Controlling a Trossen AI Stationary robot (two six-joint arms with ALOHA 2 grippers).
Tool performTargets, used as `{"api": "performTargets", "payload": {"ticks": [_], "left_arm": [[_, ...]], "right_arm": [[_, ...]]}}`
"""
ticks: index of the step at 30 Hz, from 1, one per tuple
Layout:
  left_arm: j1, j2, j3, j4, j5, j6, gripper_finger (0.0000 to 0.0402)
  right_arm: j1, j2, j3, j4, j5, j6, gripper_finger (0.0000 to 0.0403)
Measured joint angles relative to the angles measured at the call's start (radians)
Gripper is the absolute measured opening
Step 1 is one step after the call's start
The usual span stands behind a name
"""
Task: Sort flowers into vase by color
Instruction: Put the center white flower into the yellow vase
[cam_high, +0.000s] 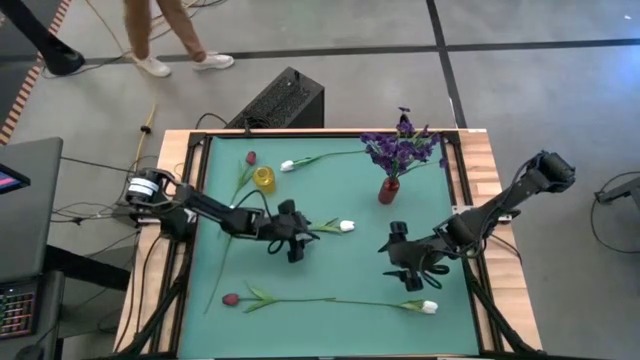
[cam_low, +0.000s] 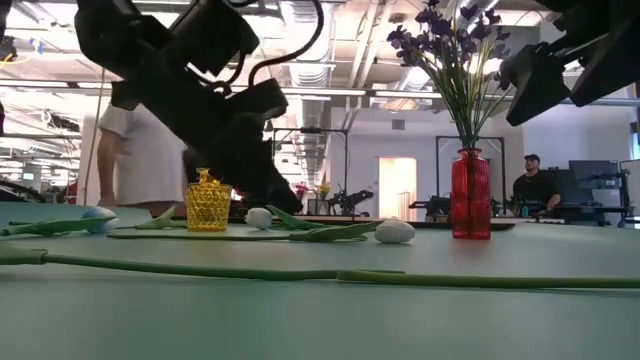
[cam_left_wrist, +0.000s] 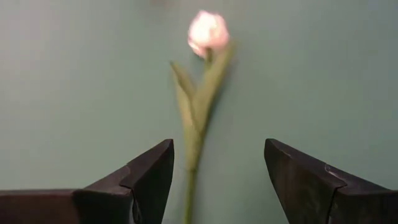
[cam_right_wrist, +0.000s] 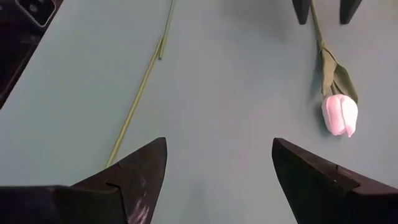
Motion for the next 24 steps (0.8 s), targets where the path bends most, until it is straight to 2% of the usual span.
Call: {"api": "performTargets", "payload": {"ticks": [3, 9, 24], "left_arm": [[0.016, 0.0, -0.009, -0.025, 0.053, -0.003, 0.0234], [0.027, 0.0, -0.016, -0.036, 0.075, 0.006, 0.0212], [0.032, 0.065, -0.015, -0.035, 0.058, 0.003, 0.0199]], "right_arm": [[0.0, 0.0, 0.0, 0.001, -0.001, -0.031, 0.0315], [0.0, 0.0, 0.0, 0.0, -0.002, -0.064, 0.0315], [0.0, 0.0, 0.0, -0.001, -0.002, -0.066, 0.0315]]}}
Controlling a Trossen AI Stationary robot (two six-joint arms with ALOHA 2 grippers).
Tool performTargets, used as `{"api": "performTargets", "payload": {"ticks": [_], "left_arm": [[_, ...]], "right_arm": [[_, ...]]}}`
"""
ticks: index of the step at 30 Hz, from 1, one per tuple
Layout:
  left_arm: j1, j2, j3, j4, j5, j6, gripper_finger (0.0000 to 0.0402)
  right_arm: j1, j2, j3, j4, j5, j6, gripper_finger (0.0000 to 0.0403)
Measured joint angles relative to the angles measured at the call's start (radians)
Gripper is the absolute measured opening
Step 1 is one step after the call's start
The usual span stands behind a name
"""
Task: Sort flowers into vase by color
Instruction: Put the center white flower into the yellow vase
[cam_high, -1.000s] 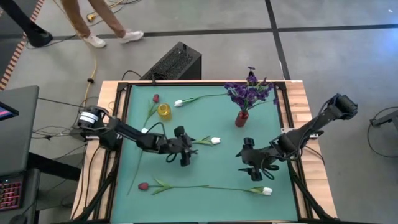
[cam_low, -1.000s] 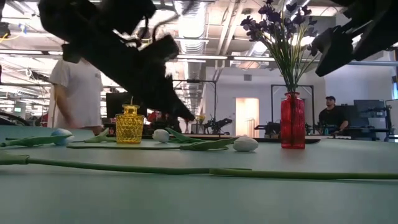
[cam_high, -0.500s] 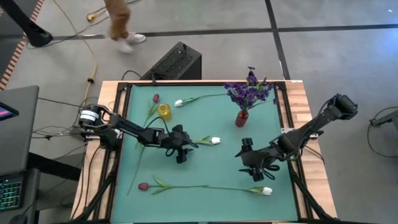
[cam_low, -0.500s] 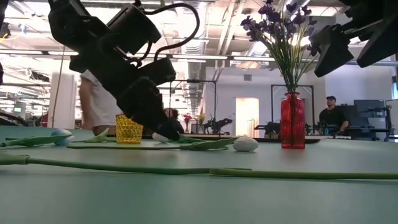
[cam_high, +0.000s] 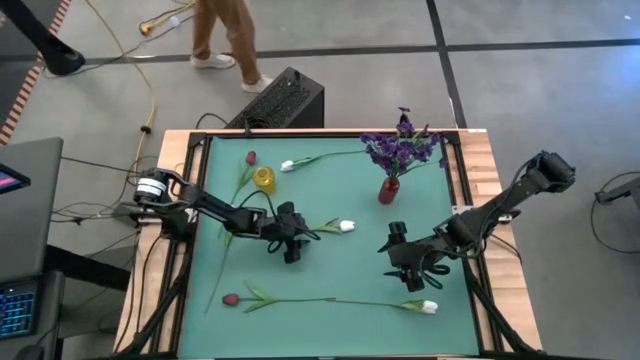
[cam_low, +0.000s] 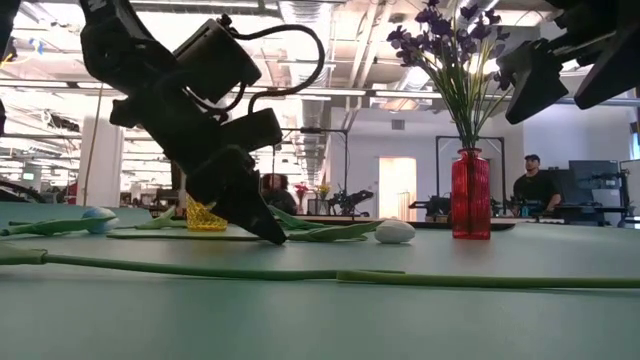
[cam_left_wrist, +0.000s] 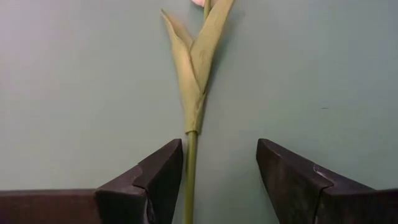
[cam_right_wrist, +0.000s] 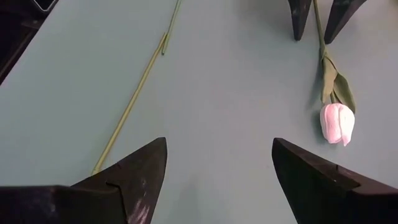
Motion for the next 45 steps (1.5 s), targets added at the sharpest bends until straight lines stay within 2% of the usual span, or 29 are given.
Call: {"api": "performTargets", "payload": {"ticks": [4, 7, 15, 17, 24, 38, 45], "left_arm": [[0.015, 0.0, 0.0, -0.004, 0.025, -0.018, 0.0194], [0.032, 0.0, 0.002, -0.017, 0.046, -0.039, 0.0169], [0.045, 0.001, 0.002, -0.036, 0.036, -0.06, 0.0032], [0.045, -0.003, 0.001, -0.033, 0.036, -0.06, 0.001], [0.045, -0.037, -0.003, -0.007, 0.056, -0.049, 0.0002], [0.039, -0.29, -0.002, 0.074, 0.055, 0.037, 0.0], [-0.001, -0.311, -0.003, 0.36, 0.129, 0.043, 0.0]], "right_arm": [[0.0, 0.0, 0.0, 0.004, 0.0, 0.001, 0.0315], [0.0, 0.0, 0.0, 0.005, 0.0, 0.001, 0.0315], [0.0, 0.0, 0.0, 0.005, 0.0, 0.011, 0.0315], [0.0, 0.0, 0.0, 0.005, 0.0, 0.012, 0.0315], [0.0, 0.0, 0.0, 0.004, 0.0, 0.031, 0.0315], [0.0, 0.0, 0.0, 0.028, 0.001, 0.038, 0.0315], [-0.009, 0.006, -0.012, 0.176, 0.056, 0.002, 0.0315]]}}
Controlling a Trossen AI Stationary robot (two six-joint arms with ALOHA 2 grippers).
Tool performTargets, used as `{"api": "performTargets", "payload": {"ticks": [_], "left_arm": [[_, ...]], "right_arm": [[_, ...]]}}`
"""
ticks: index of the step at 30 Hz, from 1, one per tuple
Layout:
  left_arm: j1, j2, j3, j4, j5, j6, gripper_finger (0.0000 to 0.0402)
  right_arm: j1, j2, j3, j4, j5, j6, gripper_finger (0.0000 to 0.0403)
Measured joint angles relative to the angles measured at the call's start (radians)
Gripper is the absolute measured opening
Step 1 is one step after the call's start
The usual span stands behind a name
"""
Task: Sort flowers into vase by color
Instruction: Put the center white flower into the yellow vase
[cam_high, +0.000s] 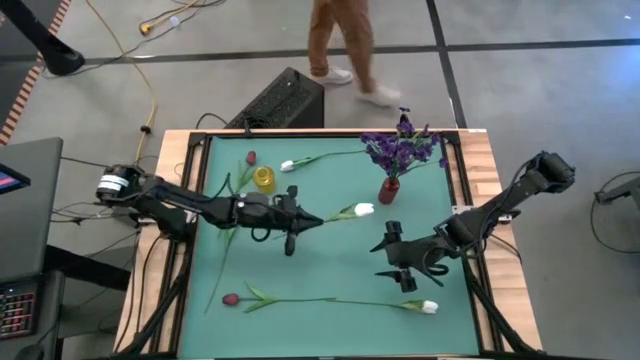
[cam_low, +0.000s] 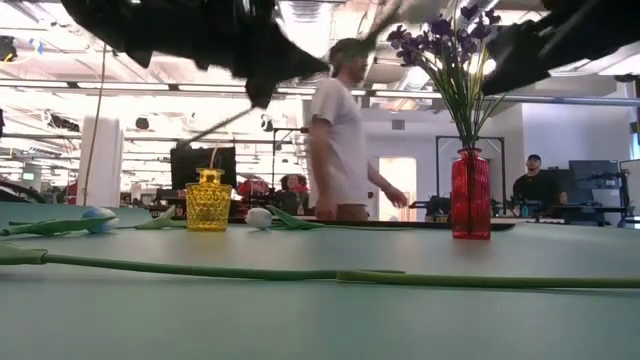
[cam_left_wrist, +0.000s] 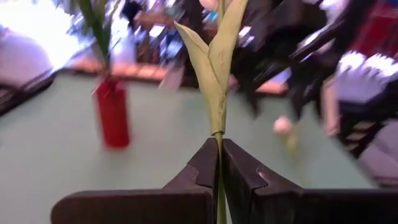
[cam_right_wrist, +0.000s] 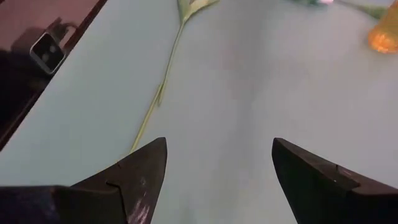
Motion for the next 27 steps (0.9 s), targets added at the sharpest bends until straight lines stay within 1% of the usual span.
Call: {"api": "performTargets", "payload": {"ticks": [5, 6, 9, 12, 13, 15, 19, 21, 23, 27], "left_arm": [[-0.059, 0.001, -0.001, 0.138, 0.028, 0.023, 0.0], [-0.074, 0.001, -0.001, 0.174, 0.031, 0.031, 0.0], [-0.125, 0.006, -0.001, 0.275, 0.029, 0.084, 0.0], [-0.173, 0.031, -0.001, 0.39, 0.016, 0.125, 0.0], [-0.185, 0.052, -0.001, 0.448, 0.013, 0.135, 0.0], [-0.208, 0.087, -0.001, 0.51, -0.009, 0.147, 0.0], [-0.224, 0.178, -0.001, 0.675, -0.019, 0.141, 0.0], [-0.225, 0.208, -0.001, 0.7, -0.023, 0.136, 0.0], [-0.223, 0.23, -0.001, 0.709, -0.043, 0.132, 0.0], [-0.216, 0.232, -0.001, 0.706, -0.084, 0.132, 0.0]], "right_arm": [[-0.019, 0.008, -0.012, 0.103, 0.003, -0.026, 0.0315], [-0.024, 0.013, -0.012, 0.146, 0.003, -0.033, 0.0315], [-0.038, 0.045, -0.012, 0.312, 0.001, -0.089, 0.0315], [-0.053, 0.114, -0.011, 0.531, 0.001, -0.177, 0.0315], [-0.059, 0.145, -0.012, 0.605, 0.001, -0.205, 0.0315], [-0.074, 0.207, -0.011, 0.749, -0.002, -0.253, 0.0315], [-0.102, 0.323, -0.012, 1.001, -0.002, -0.289, 0.0315], [-0.113, 0.367, -0.012, 1.098, -0.013, -0.287, 0.0315], [-0.125, 0.404, -0.009, 1.156, -0.033, -0.273, 0.0315], [-0.137, 0.471, 0.035, 1.179, -0.057, -0.232, 0.0315]]}}
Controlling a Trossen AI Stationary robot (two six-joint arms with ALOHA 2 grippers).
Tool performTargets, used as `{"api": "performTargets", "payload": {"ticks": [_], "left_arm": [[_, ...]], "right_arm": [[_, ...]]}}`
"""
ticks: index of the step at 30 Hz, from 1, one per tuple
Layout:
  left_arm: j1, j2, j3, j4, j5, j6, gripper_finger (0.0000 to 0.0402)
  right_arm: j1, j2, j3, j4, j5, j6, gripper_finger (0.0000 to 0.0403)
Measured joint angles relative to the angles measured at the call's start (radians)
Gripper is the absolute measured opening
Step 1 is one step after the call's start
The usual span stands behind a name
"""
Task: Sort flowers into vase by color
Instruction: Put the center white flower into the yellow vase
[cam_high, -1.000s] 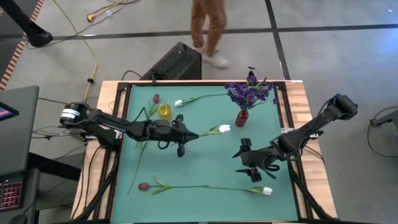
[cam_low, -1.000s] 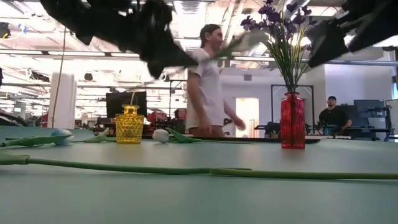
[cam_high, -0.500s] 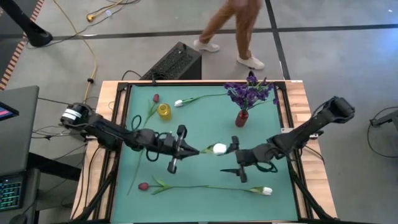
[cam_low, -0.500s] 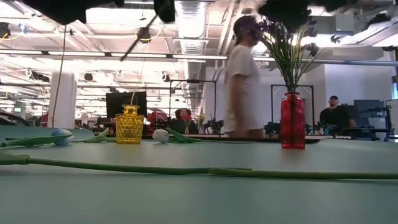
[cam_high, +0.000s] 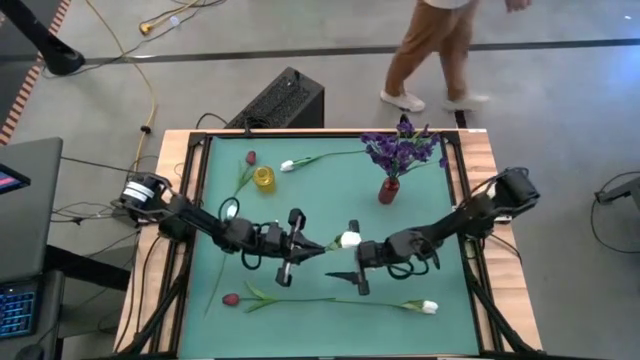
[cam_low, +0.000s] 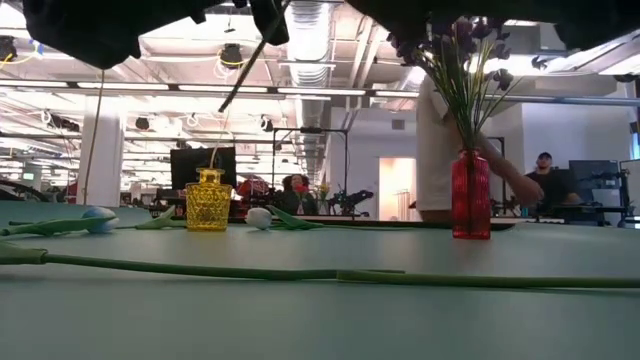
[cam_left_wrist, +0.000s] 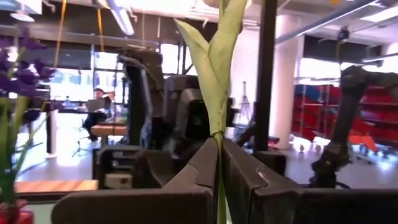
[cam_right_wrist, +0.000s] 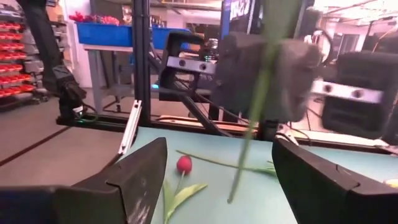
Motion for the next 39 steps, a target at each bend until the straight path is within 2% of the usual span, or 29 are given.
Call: {"api": "performTargets", "payload": {"ticks": [6, 13, 21, 27, 39], "left_arm": [[0.009, 0.0, 0.0, 0.006, 0.0, 0.002, 0.0], [0.009, 0.0, 0.0, -0.023, 0.004, -0.001, 0.0], [0.012, 0.0, 0.0, -0.025, -0.002, 0.002, 0.0], [0.012, 0.0, 0.0, -0.025, -0.003, 0.005, 0.0], [0.012, 0.0, 0.0, -0.025, -0.006, 0.016, 0.0]], "right_arm": [[-0.02, 0.081, 0.077, -0.004, 0.016, 0.003, 0.0315], [-0.026, 0.091, 0.087, 0.0, 0.108, -0.001, 0.0314], [-0.025, 0.091, 0.087, 0.002, 0.152, 0.003, 0.0273], [-0.025, 0.09, 0.087, 0.003, 0.167, 0.004, 0.0217], [-0.024, 0.09, 0.087, -0.006, 0.162, 0.0, 0.0043]]}}
